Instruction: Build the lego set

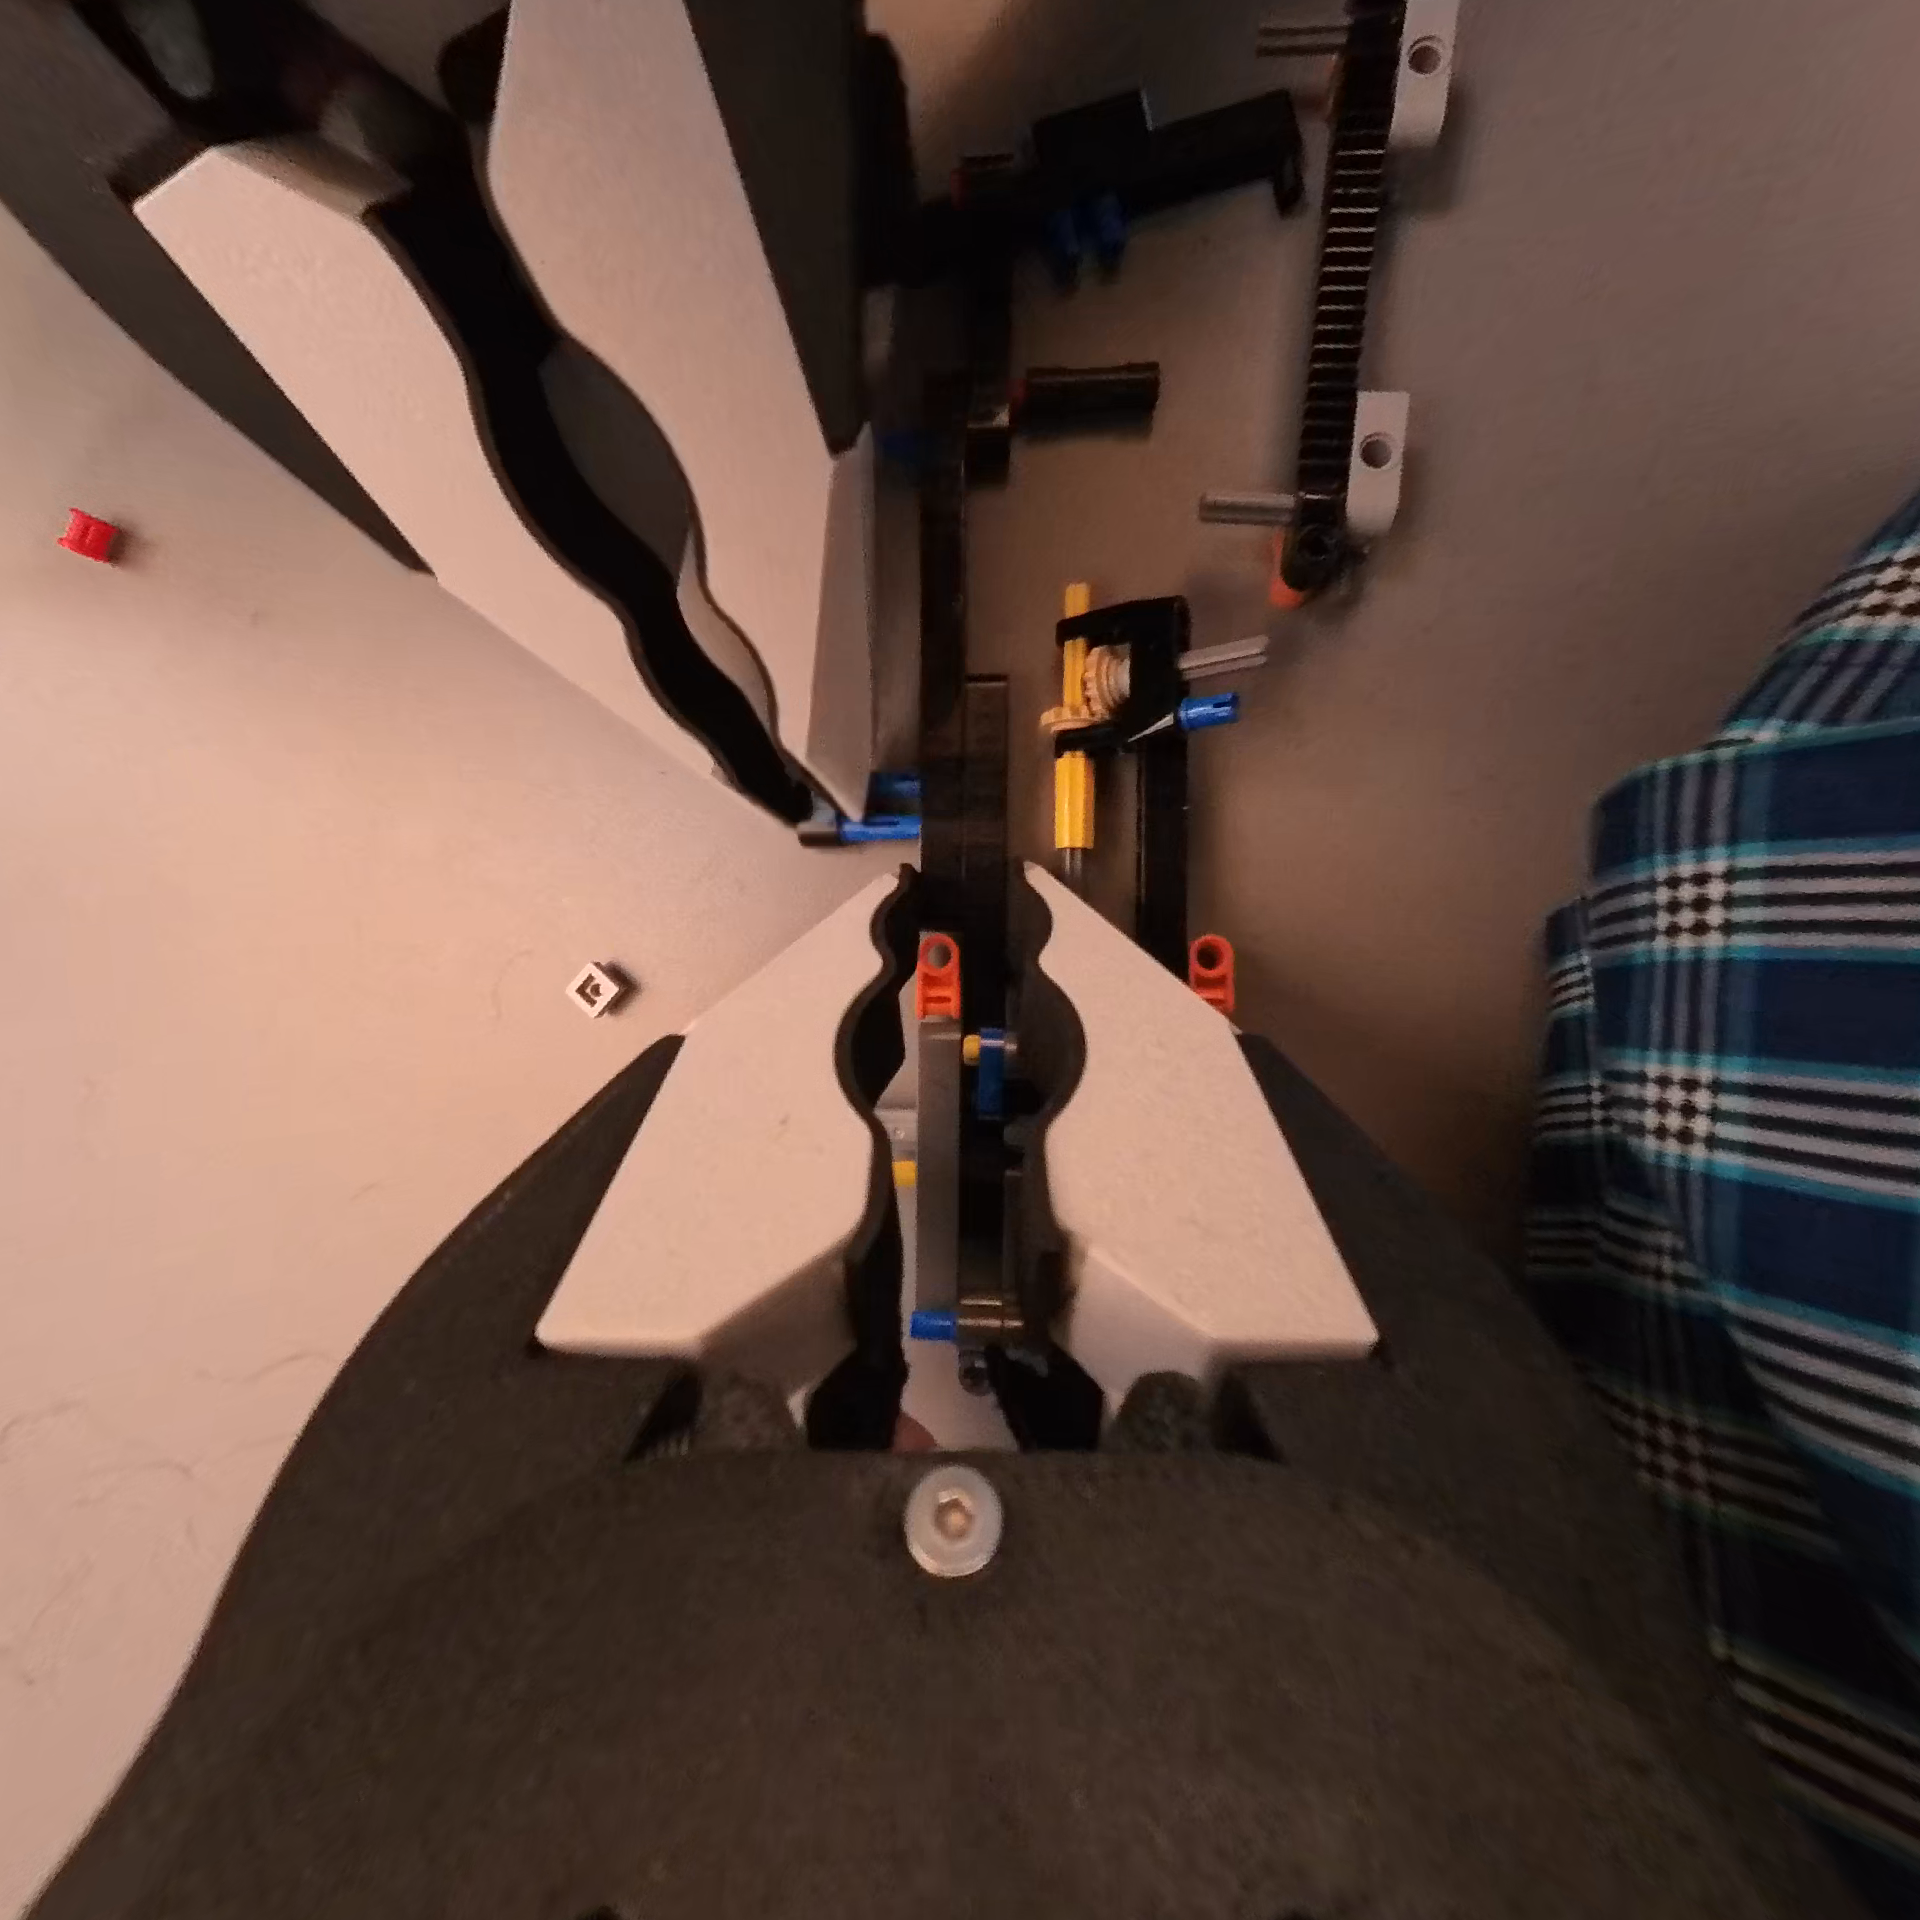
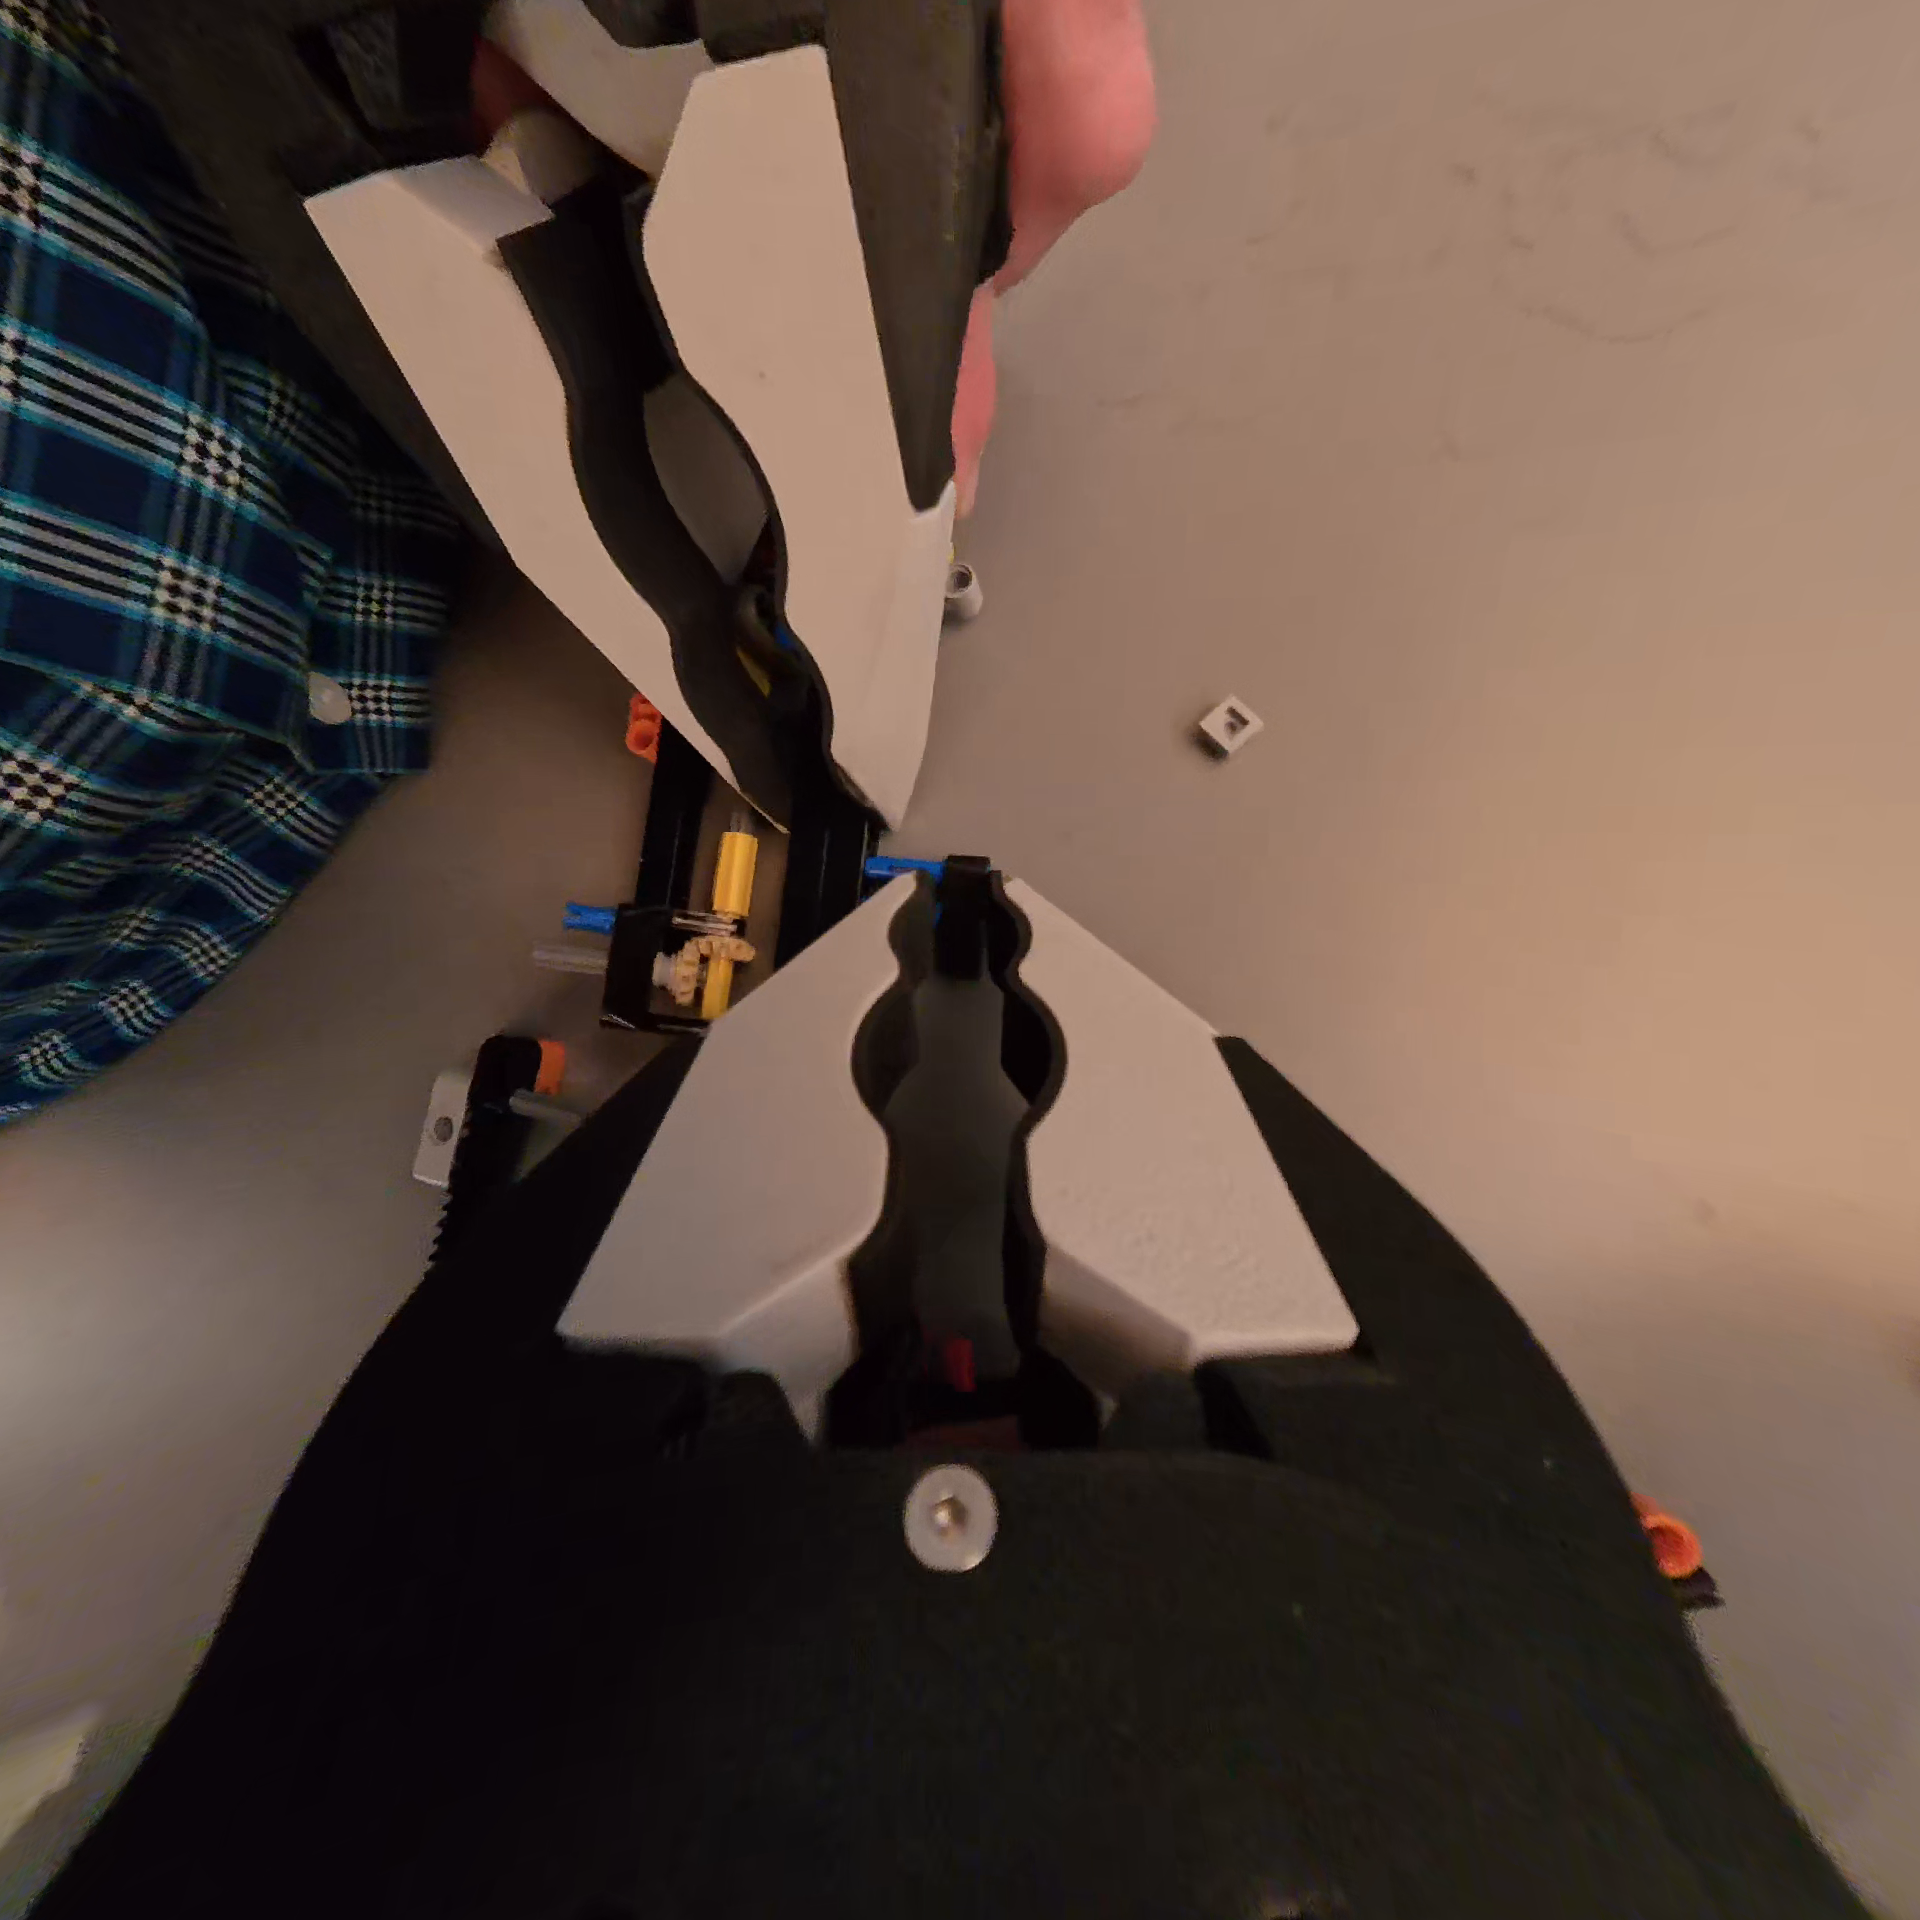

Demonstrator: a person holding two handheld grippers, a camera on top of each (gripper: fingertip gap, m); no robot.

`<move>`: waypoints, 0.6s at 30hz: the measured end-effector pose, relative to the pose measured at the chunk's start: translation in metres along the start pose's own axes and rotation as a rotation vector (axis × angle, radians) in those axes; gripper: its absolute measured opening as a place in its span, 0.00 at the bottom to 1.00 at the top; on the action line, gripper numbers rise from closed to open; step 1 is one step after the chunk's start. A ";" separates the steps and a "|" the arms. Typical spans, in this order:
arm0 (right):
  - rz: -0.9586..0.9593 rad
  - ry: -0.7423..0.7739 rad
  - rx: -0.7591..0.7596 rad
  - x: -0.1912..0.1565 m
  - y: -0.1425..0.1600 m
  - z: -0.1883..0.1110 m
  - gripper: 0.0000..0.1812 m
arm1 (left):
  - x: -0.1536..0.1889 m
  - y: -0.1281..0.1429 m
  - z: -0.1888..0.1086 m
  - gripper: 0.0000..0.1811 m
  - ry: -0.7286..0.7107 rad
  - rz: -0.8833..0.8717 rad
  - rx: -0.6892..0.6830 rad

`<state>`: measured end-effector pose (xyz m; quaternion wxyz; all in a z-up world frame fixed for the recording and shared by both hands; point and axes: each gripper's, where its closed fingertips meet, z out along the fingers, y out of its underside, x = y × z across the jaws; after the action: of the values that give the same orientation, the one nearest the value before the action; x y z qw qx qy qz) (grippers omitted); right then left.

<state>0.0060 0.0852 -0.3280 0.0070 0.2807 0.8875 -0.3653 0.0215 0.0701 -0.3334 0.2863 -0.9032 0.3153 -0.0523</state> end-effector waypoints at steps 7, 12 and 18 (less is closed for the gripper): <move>0.016 -0.006 0.032 0.000 0.000 -0.002 0.03 | 0.000 -0.001 0.000 0.08 -0.010 0.009 0.002; 0.007 0.011 0.060 0.000 0.000 -0.003 0.03 | 0.000 -0.001 0.000 0.09 -0.001 -0.007 0.003; -0.014 0.039 0.110 -0.003 -0.001 -0.004 0.04 | 0.001 -0.002 0.000 0.08 0.019 -0.023 0.013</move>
<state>0.0088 0.0858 -0.3235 -0.0282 0.2815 0.8679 -0.4083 0.0228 0.0707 -0.3322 0.2886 -0.9044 0.3072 -0.0662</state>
